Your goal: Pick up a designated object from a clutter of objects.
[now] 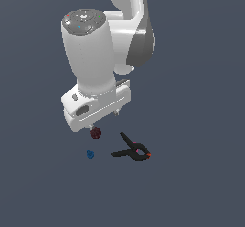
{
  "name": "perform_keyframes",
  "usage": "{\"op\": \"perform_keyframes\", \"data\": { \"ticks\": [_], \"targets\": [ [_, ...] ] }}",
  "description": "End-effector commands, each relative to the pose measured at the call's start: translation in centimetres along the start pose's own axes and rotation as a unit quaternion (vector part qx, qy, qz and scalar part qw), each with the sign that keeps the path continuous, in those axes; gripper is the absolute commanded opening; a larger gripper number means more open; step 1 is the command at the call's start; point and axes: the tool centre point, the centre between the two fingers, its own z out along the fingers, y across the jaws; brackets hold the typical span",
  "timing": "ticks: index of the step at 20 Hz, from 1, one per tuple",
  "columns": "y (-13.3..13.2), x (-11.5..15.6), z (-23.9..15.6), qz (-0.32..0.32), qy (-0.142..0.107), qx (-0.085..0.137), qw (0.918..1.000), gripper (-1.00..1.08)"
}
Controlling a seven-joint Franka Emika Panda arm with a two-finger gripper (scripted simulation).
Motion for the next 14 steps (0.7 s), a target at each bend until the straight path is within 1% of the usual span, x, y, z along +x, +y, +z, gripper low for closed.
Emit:
{"op": "perform_keyframes", "data": {
  "ticks": [1,7,14],
  "targets": [
    [0.8,0.0,1.0,-0.029,-0.001,0.001,0.9996,1.0],
    [2.5,0.0,3.5,-0.096,-0.003,0.002,0.9953,1.0],
    [4.5,-0.2,6.5,-0.174,-0.004,0.005,0.9846,1.0]
  ]
}}
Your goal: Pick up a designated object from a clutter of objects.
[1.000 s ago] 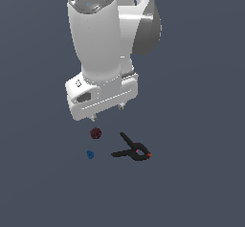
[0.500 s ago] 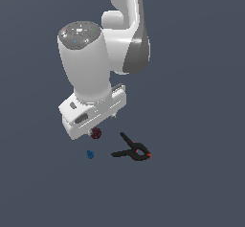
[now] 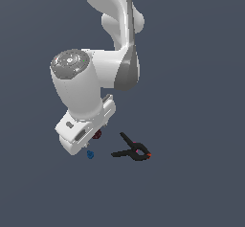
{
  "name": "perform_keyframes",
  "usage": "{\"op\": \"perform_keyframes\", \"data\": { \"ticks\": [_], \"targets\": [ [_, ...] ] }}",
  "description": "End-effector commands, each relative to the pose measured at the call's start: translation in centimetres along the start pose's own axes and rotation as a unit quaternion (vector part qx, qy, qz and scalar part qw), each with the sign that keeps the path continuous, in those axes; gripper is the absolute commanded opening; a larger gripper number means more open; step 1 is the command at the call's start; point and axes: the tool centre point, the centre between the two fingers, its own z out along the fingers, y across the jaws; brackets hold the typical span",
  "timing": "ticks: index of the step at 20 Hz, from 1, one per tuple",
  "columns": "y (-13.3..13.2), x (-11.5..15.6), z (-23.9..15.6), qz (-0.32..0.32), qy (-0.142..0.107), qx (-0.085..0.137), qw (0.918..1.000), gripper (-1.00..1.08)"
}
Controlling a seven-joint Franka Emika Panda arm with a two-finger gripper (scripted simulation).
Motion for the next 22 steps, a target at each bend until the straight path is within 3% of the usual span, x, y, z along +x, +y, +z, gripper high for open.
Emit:
{"op": "perform_keyframes", "data": {
  "ticks": [1,8,22],
  "targets": [
    [0.6,-0.3,1.1,-0.029,0.0,0.001,0.9996,1.0],
    [2.2,-1.3,4.3,-0.107,-0.001,0.004,0.9942,1.0],
    [4.3,-2.9,9.2,-0.224,-0.001,0.008,0.9746,1.0]
  ]
}}
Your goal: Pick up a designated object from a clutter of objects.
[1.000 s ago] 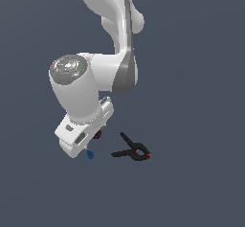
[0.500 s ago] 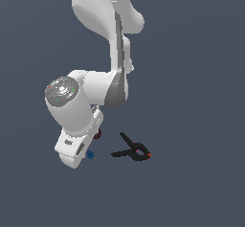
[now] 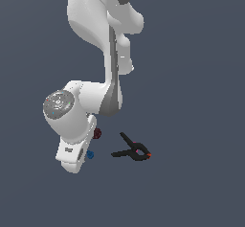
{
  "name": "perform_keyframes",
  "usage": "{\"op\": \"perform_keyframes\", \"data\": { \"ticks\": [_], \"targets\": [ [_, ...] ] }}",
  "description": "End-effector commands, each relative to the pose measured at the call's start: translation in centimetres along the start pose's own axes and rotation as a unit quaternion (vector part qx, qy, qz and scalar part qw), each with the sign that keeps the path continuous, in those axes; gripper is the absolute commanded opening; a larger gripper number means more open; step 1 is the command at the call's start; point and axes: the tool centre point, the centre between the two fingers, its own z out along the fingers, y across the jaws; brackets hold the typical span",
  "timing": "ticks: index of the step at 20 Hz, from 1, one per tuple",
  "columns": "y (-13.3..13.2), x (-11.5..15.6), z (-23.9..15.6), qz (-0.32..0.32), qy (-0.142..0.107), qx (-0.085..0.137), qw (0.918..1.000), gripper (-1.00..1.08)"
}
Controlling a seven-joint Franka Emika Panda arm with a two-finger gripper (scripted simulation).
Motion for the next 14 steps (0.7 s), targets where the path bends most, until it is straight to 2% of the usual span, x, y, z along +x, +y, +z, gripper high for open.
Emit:
{"op": "perform_keyframes", "data": {
  "ticks": [1,14],
  "targets": [
    [0.1,-0.2,0.5,-0.013,0.0,0.0,0.9999,1.0],
    [0.2,-0.5,2.1,-0.026,0.0,0.001,0.9997,1.0]
  ]
}}
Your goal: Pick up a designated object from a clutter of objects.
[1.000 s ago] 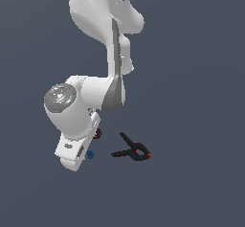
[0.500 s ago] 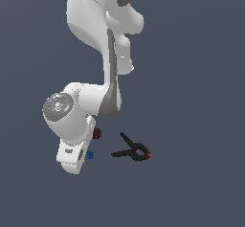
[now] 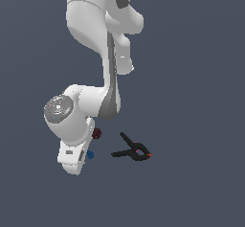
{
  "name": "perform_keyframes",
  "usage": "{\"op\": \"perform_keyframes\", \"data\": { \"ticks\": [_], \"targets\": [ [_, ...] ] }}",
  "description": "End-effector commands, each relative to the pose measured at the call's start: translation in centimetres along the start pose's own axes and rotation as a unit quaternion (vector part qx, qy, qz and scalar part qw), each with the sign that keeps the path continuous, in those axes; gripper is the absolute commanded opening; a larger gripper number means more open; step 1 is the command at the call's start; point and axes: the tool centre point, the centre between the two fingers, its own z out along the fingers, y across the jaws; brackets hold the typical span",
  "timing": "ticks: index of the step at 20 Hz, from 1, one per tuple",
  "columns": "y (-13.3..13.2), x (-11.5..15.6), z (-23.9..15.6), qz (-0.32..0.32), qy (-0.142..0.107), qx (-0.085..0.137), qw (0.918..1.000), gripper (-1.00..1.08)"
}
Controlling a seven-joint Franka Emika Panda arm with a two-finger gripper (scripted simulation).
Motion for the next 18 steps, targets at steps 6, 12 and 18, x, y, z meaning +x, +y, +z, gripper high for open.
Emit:
{"op": "perform_keyframes", "data": {
  "ticks": [6,12,18],
  "targets": [
    [-0.2,0.0,3.6,-0.002,0.0,0.001,1.0,1.0],
    [0.0,0.0,4.5,-0.002,0.0,0.0,1.0,1.0],
    [0.0,0.0,4.5,-0.002,0.0,0.0,1.0,-1.0]
  ]
}}
